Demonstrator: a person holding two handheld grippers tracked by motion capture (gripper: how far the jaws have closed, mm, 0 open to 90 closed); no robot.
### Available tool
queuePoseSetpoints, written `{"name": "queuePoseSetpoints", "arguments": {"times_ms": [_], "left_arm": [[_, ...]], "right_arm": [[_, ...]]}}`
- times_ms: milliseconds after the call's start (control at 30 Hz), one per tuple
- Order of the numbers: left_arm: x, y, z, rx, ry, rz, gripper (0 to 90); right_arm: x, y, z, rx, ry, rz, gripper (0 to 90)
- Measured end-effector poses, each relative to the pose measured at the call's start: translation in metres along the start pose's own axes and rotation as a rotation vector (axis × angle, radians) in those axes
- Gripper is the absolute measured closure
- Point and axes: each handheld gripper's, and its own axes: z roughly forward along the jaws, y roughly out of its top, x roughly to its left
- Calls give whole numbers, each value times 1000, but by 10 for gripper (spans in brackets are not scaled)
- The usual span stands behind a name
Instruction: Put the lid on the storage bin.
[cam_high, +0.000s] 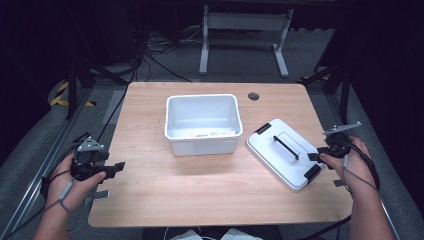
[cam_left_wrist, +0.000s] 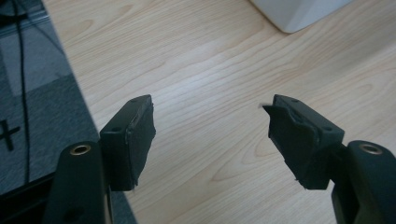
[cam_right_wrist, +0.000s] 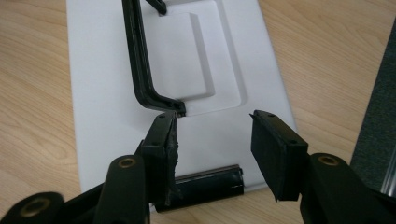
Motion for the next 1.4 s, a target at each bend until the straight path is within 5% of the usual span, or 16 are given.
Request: {"name": "queuePoseSetpoints", "arguments": {"times_ms": [100, 267, 900, 1067, 1400], "left_arm": [[3, -2, -5, 1, -6, -68, 292], [7, -5, -12, -6, 35, -65, 280], [3, -7, -11, 2, 14, -56, 285], [1, -3, -10, 7, 5, -42, 293], [-1, 0, -6, 16, -8, -28, 298]], "right_arm": [[0, 5, -7, 2, -21, -10, 515], [0, 9, -14, -21, -37, -16, 514], [6, 26, -18, -36, -21, -35, 490], [16, 37, -15, -54, 46, -39, 487], [33, 68, 2, 4, 43, -89, 481]]}}
